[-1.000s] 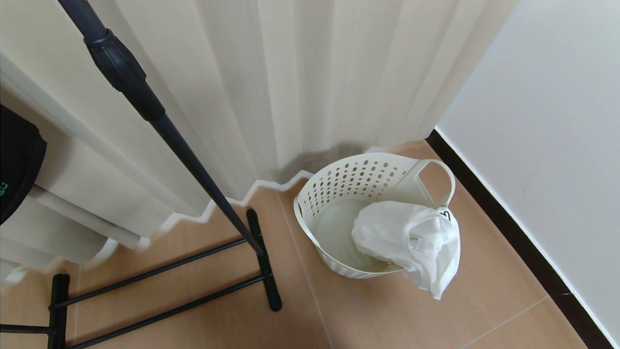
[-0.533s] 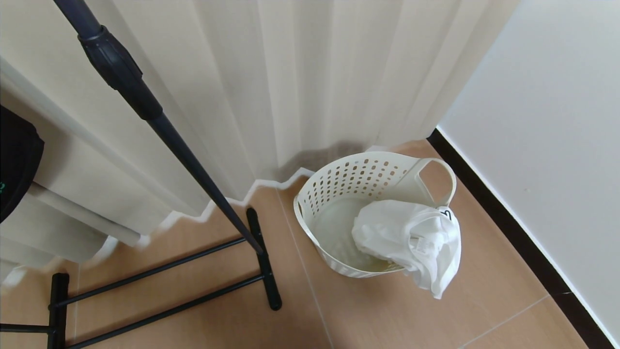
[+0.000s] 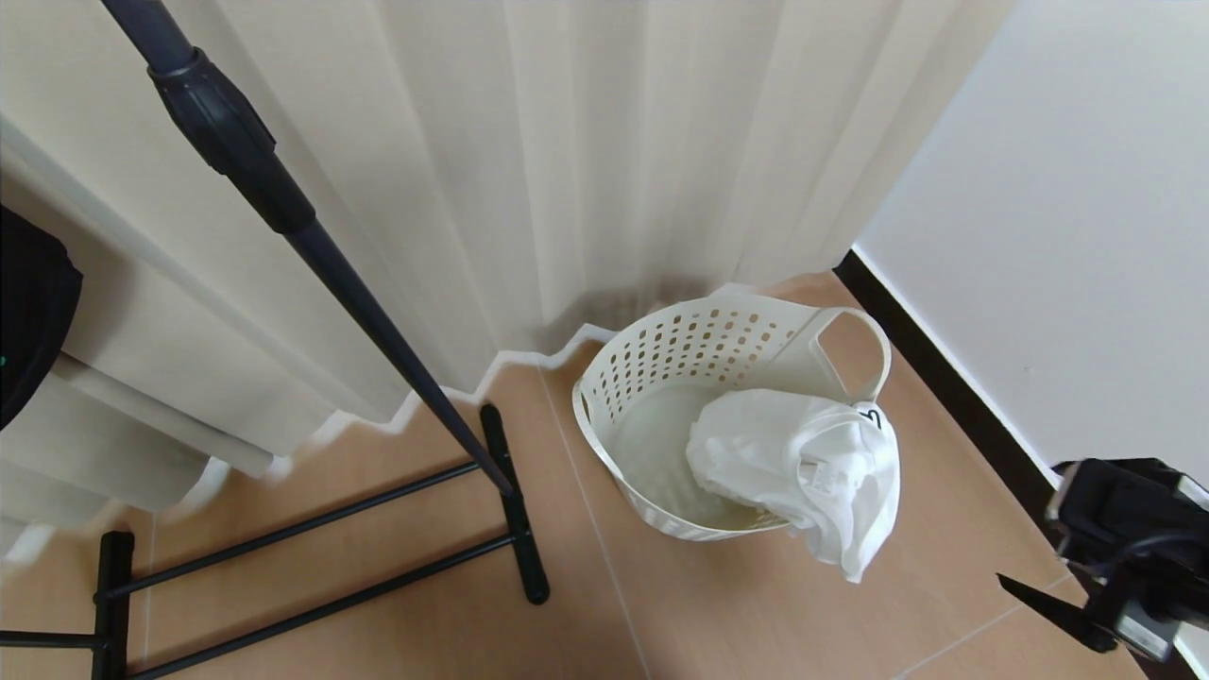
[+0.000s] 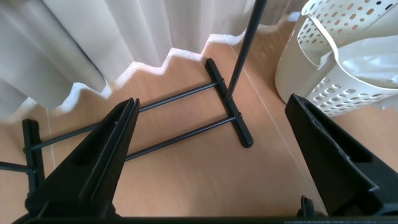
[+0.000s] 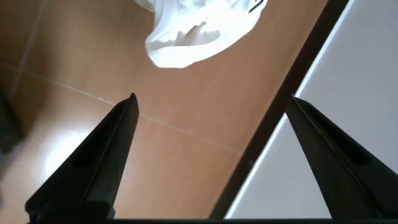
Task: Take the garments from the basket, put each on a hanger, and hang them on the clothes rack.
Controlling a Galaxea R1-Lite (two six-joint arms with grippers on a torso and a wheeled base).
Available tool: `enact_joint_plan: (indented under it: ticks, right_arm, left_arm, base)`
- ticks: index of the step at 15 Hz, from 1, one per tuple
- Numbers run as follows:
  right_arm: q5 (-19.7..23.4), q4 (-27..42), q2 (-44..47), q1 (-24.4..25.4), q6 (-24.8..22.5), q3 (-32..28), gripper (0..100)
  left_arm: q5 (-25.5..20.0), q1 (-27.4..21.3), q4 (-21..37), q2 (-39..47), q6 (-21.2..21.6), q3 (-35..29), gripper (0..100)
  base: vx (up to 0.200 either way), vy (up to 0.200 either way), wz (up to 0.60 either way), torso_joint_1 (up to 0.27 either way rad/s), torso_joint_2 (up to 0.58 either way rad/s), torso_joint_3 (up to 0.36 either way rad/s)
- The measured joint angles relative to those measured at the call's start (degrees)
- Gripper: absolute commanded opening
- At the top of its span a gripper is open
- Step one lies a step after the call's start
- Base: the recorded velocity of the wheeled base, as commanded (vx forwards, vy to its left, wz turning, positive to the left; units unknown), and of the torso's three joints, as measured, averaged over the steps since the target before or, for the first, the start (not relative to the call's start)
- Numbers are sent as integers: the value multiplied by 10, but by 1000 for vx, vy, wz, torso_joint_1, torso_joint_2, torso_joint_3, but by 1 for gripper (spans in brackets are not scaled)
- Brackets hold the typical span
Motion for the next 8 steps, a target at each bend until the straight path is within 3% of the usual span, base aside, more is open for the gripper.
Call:
enact_joint_plan:
  ticks: [8]
  right_arm:
    - [-126,-336,348,60,-101,-68,100]
  left_arm:
    - [2,0,0,0,-5,0,100]
  base:
    - [0,0,0,0,0,0]
